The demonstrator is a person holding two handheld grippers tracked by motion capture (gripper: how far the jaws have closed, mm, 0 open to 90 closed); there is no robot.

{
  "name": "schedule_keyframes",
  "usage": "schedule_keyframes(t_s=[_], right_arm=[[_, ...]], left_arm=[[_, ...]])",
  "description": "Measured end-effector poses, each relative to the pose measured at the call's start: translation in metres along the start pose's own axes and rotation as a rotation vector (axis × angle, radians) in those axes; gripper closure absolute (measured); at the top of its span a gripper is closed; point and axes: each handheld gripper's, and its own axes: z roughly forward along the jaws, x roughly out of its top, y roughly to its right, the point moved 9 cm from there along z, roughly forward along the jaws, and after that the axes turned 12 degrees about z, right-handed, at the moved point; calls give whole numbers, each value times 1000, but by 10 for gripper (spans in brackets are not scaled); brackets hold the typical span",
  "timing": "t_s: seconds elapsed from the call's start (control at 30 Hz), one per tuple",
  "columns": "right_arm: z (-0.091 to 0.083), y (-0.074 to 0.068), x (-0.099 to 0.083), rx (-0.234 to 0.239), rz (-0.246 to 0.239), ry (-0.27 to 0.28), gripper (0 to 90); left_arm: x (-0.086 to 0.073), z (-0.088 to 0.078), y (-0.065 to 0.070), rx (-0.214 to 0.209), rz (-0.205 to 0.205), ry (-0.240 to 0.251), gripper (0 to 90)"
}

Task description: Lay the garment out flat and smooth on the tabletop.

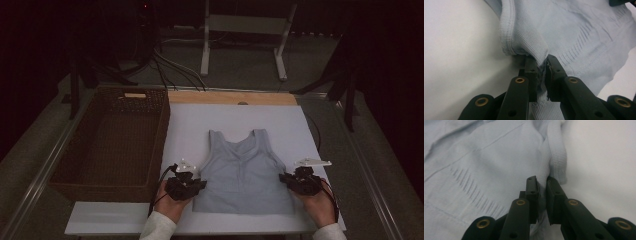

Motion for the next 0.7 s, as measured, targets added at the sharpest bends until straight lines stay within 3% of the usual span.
schedule_keyframes(t_s=[0.23,0.4,0.53,0.63,0.7], right_arm=[[3,5,3,-16,13,13,819],[4,2,5,-9,-1,26,819],[4,3,6,-16,-3,31,820],[2,7,6,-35,3,35,820],[1,9,6,-33,7,39,800]], left_arm=[[-5,8,-3,-1,-13,-21,815],[-7,3,-7,19,-22,-27,813],[-7,4,-2,9,-10,-34,817],[-2,2,1,11,19,-1,793],[1,0,-2,34,34,32,702]])
